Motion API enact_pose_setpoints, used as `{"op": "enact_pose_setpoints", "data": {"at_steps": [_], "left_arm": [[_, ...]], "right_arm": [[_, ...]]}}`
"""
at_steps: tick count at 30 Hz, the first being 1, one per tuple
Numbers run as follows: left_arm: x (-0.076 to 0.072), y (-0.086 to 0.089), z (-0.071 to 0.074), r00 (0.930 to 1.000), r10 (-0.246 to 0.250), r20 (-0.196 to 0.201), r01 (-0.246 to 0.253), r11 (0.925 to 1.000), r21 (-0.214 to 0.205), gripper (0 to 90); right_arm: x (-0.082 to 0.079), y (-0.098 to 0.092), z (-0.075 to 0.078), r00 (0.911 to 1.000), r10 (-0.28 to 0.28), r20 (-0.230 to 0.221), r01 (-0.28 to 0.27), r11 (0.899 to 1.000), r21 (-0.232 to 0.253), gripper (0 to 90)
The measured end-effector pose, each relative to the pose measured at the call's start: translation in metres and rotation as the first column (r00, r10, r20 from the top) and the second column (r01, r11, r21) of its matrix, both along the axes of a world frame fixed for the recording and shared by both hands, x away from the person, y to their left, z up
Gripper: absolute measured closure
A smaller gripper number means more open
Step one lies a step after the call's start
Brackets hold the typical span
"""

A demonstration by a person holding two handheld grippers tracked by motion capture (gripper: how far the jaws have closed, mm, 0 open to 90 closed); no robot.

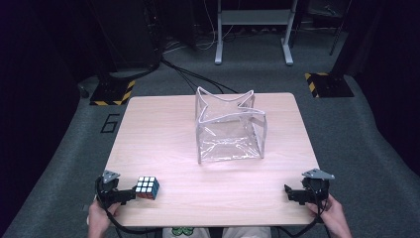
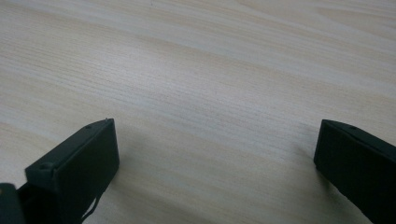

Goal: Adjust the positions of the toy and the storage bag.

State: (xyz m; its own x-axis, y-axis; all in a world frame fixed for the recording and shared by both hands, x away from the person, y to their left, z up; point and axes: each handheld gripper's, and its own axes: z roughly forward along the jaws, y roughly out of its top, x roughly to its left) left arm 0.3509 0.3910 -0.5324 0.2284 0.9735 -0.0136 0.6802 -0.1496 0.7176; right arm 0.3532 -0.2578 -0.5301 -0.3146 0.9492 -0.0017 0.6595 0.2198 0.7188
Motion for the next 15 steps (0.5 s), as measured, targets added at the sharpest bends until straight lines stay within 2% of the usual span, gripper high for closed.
{"op": "enact_pose_setpoints", "data": {"at_steps": [5, 10, 13, 15], "left_arm": [[-0.0034, 0.0002, 0.0001, 1.0, 0.007, -0.003, -0.007, 1.0, 0.001, 0.1], [-0.0035, -0.0004, 0.0022, 0.9996, 0.015, -0.022, -0.015, 0.9998, -0.01, 0.0], [-0.0047, 0.003, 0.0041, 0.9995, 0.023, -0.022, -0.024, 0.998, -0.059, 0.0], [-0.0062, 0.0053, 0.0056, 0.9995, 0.029, -0.015, -0.03, 0.9965, -0.077, 0.0]], "right_arm": [[0.0019, -0.0024, 0.0002, 0.9995, 0.031, 0.001, -0.031, 1.0, -0.002, 0.0], [0.0019, -0.0018, 0.0002, 0.9996, 0.028, -0.001, -0.028, 1.0, -0.002, 0.0], [0.003, -0.0001, 0.0002, 0.9998, 0.018, 0.0, -0.018, 1.0, -0.002, 0.0], [0.0035, -0.0001, 0.0001, 0.9998, 0.018, 0.002, -0.018, 1.0, -0.003, 0.0]]}}
